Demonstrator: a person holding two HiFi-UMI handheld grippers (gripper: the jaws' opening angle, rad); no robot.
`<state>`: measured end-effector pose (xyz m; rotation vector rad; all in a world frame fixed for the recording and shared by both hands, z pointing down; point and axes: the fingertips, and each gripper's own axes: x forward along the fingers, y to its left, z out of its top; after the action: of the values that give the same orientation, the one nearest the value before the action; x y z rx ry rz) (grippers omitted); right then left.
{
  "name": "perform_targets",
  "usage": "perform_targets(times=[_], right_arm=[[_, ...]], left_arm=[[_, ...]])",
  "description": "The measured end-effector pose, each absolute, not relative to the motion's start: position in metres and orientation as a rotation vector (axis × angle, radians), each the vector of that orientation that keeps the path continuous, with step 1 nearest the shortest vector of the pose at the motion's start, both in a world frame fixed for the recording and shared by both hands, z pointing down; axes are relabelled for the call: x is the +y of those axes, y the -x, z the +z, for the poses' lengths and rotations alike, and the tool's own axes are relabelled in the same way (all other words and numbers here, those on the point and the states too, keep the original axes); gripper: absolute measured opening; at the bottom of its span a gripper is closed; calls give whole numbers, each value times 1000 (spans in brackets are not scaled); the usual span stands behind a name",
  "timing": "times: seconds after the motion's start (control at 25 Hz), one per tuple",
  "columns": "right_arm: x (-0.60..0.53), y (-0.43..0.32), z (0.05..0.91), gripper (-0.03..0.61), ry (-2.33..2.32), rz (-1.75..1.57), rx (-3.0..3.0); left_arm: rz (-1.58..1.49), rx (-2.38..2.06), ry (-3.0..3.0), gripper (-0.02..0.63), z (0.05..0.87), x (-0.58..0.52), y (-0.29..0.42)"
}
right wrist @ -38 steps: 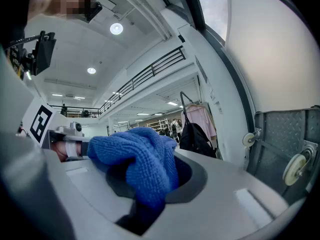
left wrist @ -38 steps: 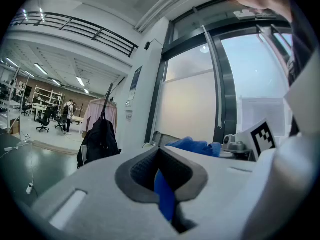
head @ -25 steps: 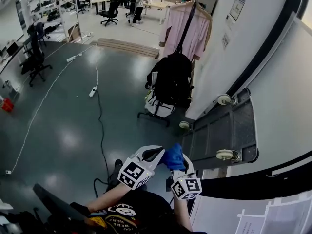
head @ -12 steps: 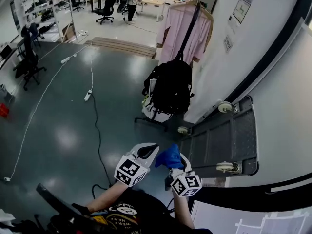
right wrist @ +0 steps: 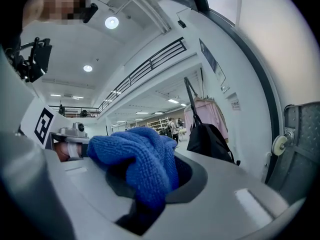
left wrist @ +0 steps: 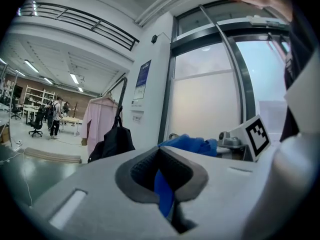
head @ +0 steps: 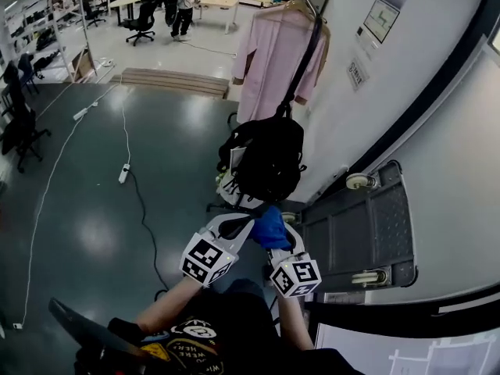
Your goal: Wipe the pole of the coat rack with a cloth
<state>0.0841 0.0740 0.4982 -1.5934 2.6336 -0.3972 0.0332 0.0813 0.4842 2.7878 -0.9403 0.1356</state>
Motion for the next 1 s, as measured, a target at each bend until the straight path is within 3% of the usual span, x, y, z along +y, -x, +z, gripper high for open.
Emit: perform_targets(times=[0.56,0.84,1.0], right_arm=[[-94,-113,475,75,1687,-322,2622],[-241,-169,352,75,1636,56,2519],[-299,-163,290,75,1578,237,2562]], left_arm=[[106,-892,-2816,-6,467,-66,-52],[104,-998,-2901,-6,437,-154,-74],[41,-1035,-2872,-6,435,-187,-84]])
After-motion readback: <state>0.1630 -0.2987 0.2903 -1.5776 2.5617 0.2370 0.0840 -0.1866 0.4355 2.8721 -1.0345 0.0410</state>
